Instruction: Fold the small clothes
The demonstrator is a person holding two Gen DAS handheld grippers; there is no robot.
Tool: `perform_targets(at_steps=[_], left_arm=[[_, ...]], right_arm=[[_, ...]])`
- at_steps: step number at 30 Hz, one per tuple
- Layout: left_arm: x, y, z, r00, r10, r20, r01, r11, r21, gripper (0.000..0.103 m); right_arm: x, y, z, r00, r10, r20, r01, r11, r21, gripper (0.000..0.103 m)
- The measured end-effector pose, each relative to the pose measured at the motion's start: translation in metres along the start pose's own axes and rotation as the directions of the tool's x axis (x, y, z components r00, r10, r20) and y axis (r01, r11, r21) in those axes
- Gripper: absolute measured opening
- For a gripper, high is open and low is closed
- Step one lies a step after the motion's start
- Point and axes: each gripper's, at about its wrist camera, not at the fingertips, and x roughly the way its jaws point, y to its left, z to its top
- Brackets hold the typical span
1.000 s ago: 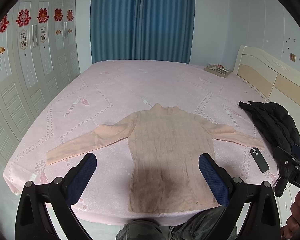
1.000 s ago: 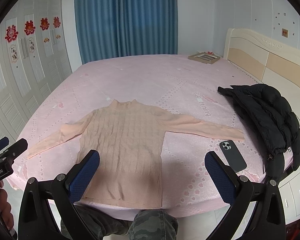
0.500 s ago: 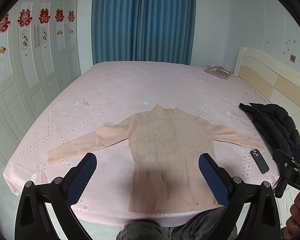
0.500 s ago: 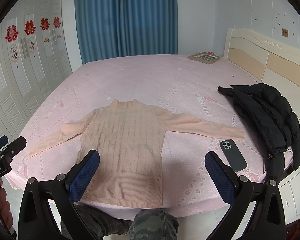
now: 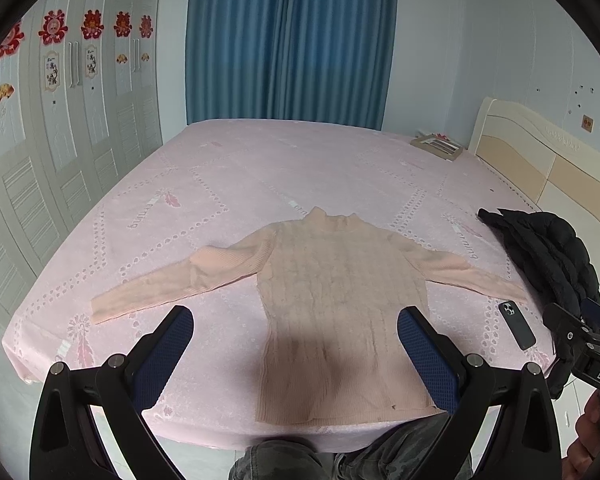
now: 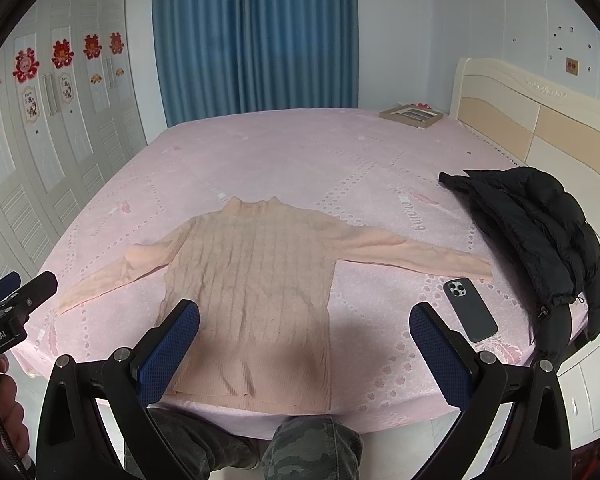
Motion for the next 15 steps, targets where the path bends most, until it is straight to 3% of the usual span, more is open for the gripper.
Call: perform_targets(at_steps=[15], left_arm=[[0.035,0.031,-0.018,0.999,-0.002,-0.043,-0.002,0.996,-0.093,0.102]], right_arm=[[0.013,0.012,-0.004,1.000,0.002,-0.013,-0.003,1.000,-0.015,0.103]])
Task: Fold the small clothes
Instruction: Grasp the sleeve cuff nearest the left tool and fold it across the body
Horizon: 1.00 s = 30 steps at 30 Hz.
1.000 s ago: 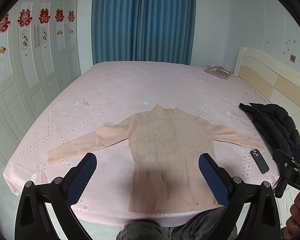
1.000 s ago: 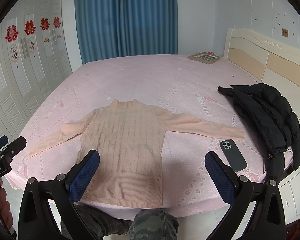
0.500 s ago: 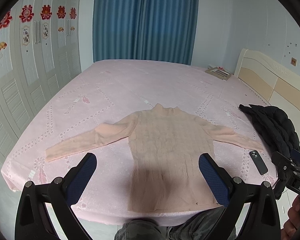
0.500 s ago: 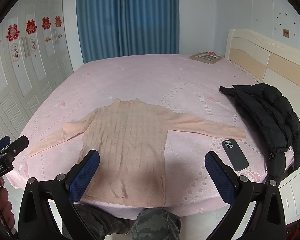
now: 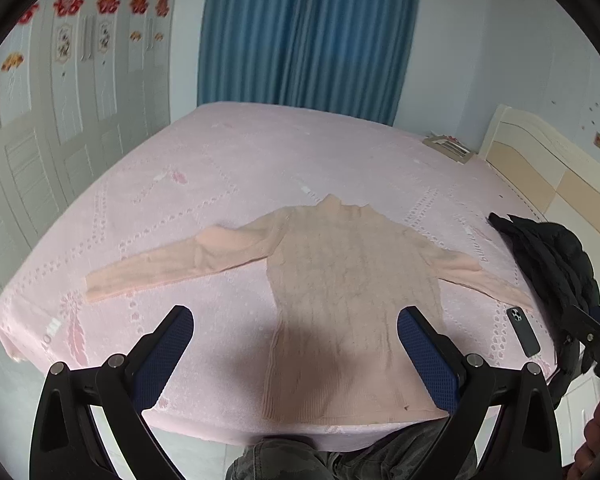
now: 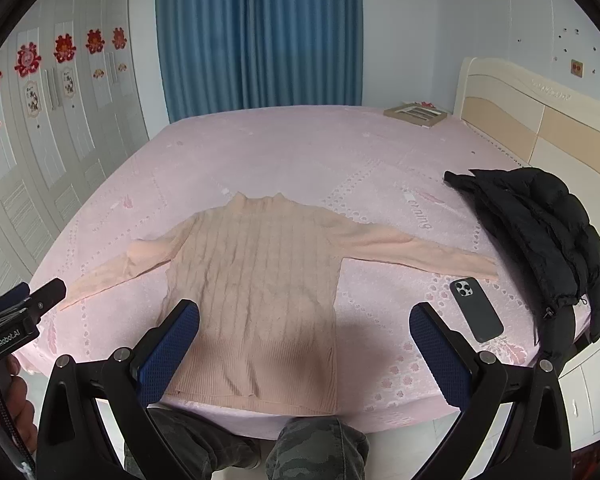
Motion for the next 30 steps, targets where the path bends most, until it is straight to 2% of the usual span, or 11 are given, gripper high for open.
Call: perform_targets(at_steps=[9,11,13,18,19,21,24,28,30], left_arm=[[0.066,0.053,-0.016,0.995,0.053,-0.082,-0.061,0.993,-0.105,0.101],[0.084,0.069,-0.021,0.993,0.041,-0.111,-0.057,0.988,-0.146,0.097],[0.101,0.088,-0.026,0.990,0.032,-0.137,-0.058,0.979,-0.194,0.096],[0.143,0.143,-0.034,0.979,0.089,-0.183,-0.139,0.949,-0.283,0.096],[0.152,0.157,-0.036,0.977,0.095,-0.193,-0.153,0.939,-0.309,0.095],[0.167,0.184,-0.037,0.972,0.119,-0.203,-0.186,0.916,-0.355,0.088],[0.182,0.217,-0.039,0.969,0.147,-0.200,-0.219,0.884,-0.414,0.086],[0.196,0.259,-0.040,0.969,0.170,-0.177,-0.238,0.829,-0.506,0.086],[0.202,0.278,-0.041,0.970,0.183,-0.161,-0.242,0.801,-0.548,0.086]], right_arm=[[0.046,0.008,-0.001,0.999,0.013,-0.047,-0.013,1.000,-0.001,0.103],[0.060,0.009,-0.004,0.998,0.020,-0.059,-0.020,1.000,0.003,0.103],[0.081,0.010,-0.008,0.997,0.030,-0.077,-0.030,1.000,0.007,0.103],[0.123,0.010,-0.016,0.994,0.016,-0.106,-0.016,1.000,0.000,0.103],[0.130,0.010,-0.018,0.994,0.017,-0.110,-0.017,1.000,0.002,0.103],[0.147,0.010,-0.022,0.992,0.024,-0.123,-0.023,1.000,0.010,0.102],[0.168,0.008,-0.026,0.991,0.007,-0.133,-0.004,1.000,0.023,0.101],[0.195,0.009,-0.032,0.976,0.043,-0.213,-0.035,0.999,0.040,0.089],[0.208,0.010,-0.036,0.972,0.042,-0.232,-0.033,0.999,0.042,0.087]])
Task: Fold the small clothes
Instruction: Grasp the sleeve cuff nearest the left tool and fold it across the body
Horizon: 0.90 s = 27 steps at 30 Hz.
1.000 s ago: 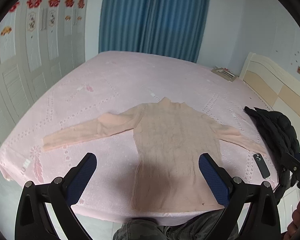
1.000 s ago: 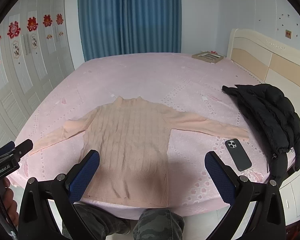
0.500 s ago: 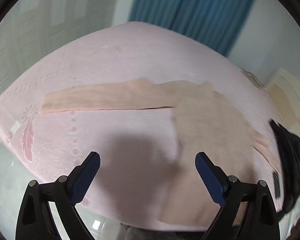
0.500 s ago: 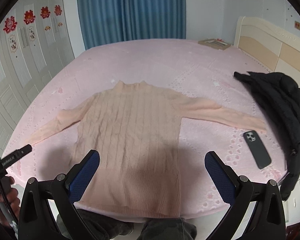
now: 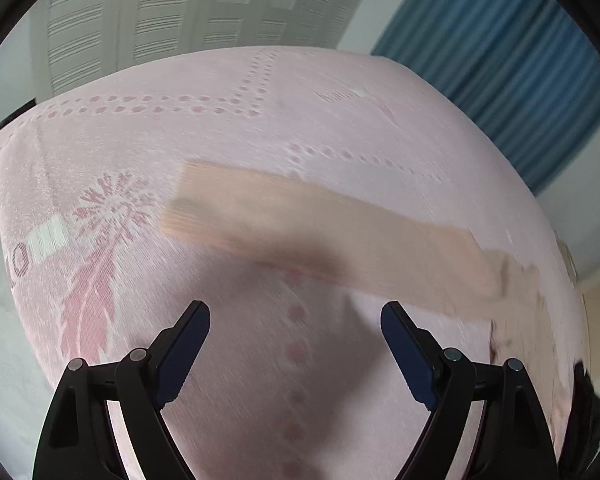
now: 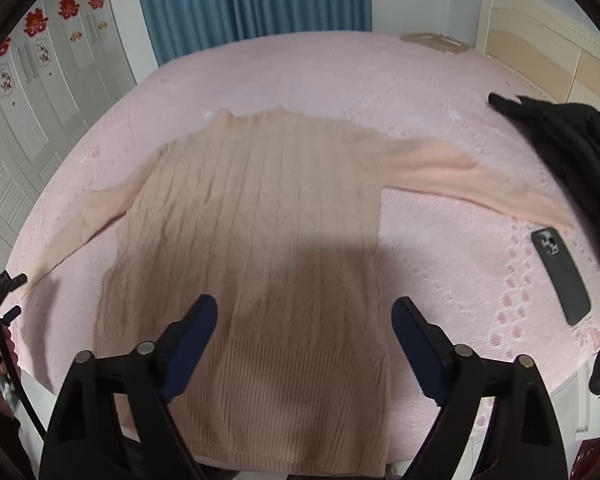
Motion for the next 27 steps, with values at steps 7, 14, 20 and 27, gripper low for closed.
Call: perform_targets(at_steps=[7,14,20,27], left_arm=[[0.036,0.021,0.030,0.996,0.078,0.045,-0.077,0.996,-0.033,0.071],[0.046,-0.004,0.043,0.976,0.183,0.117,-0.196,0.975,0.105,0.010],[0.008,-0.071,0.065,0.973,0.101,0.208,-0.145,0.968,0.207,0.009],[-0.034,-0.218,0.064,0.956,-0.074,0.285,-0.052,0.910,0.411,0.009]], right_arm=[[0.025,0.001,-0.002,0.999,-0.038,-0.027,0.037,0.999,-0.018,0.087],[0.033,-0.013,0.002,0.999,-0.028,-0.040,0.029,0.999,0.026,0.087],[0.022,-0.031,0.007,1.000,-0.021,-0.002,0.021,0.999,0.043,0.087],[-0.002,-0.064,0.012,0.998,-0.026,0.057,0.024,0.999,0.041,0.087]])
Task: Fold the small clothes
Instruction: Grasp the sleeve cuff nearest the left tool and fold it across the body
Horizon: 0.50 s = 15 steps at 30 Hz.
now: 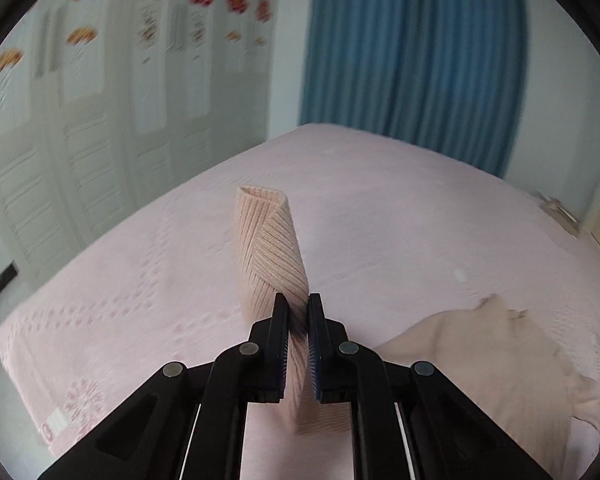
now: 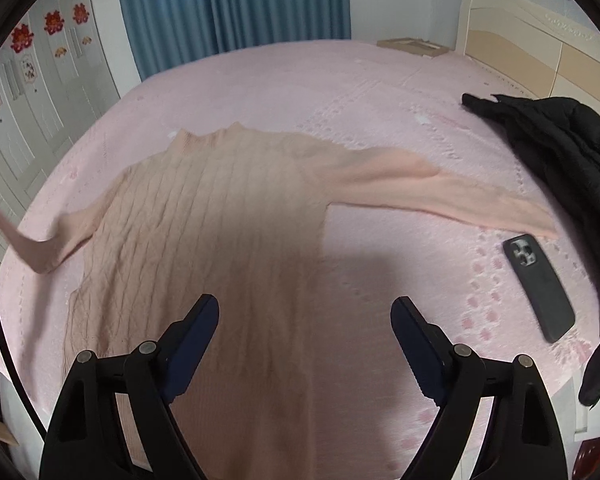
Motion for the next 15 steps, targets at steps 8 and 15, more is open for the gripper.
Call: perform_targets(at_steps=[8,15], left_arm=[[-0.022,-0.184,0.010,0.971,-0.238,0.002,0.234,0.958,0.169,0.009],[0.000,-0.337,-0.055,0.910,-0.385,-0.152,0.413,0.868,0.276,0.009]], right_arm=[[-0.017,-0.069,-0.002,1.000,-0.004,0.027,0.002,0.997,0.080,0.087],[-0.001,-0.115,-0.016,0.998,-0.051,-0.024,0.053,0.991,0.120,0.087]])
